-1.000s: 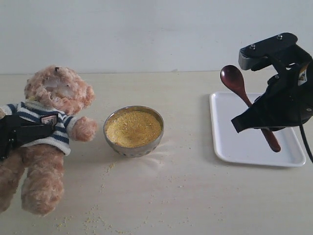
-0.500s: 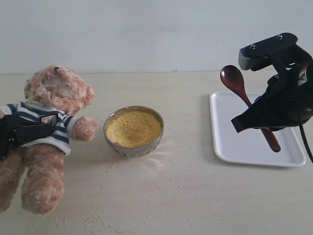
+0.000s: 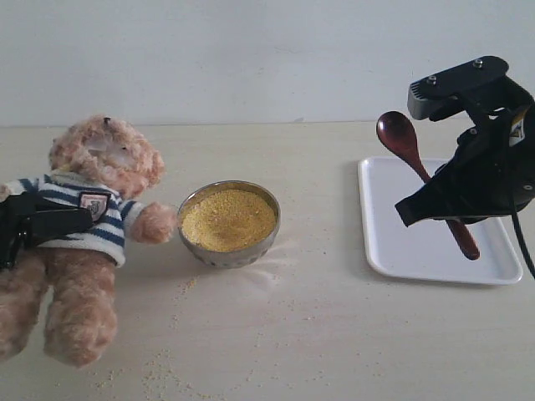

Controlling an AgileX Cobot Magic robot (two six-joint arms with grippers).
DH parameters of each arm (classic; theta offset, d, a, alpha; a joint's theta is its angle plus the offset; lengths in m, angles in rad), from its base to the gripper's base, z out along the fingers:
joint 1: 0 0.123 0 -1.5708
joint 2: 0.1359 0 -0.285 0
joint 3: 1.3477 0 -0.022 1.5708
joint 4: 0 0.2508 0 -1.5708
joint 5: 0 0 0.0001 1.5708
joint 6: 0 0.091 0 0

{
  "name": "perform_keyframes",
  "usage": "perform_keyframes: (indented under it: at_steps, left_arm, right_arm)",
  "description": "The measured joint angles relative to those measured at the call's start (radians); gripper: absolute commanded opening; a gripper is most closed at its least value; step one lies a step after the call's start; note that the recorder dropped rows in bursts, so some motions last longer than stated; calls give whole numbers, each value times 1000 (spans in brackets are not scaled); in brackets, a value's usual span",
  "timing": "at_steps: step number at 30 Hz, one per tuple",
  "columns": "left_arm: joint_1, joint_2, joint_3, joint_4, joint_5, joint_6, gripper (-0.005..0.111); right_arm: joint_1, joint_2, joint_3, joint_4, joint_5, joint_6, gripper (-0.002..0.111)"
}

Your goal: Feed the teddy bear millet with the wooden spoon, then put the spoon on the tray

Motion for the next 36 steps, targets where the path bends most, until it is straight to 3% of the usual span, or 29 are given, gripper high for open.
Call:
perform_keyframes:
  at_steps: [19,22,25,26,30,32,36]
  left_arm:
    - [0,0,-8,-4,6,-7,81]
    - [0,0,-9,-4,-18,-7,76]
    - [0,0,-9,-4,-47,-7,63]
    - [0,0,-9,-4,-51,-7,66]
    - [0,0,-9,-4,-54,-7,101]
    - [0,0,-9,-4,-54,-14,111]
    - [0,0,-9,-4,-54,-21,111]
  right_arm:
    - [0,0,0,0,0,0,0]
    - [0,0,0,0,0,0,0]
    - [0,0,0,0,0,0,0]
    - [0,0,0,0,0,0,0]
    - [0,0,0,0,0,0,0]
    - [0,0,0,0,0,0,0]
    - [0,0,0,0,0,0,0]
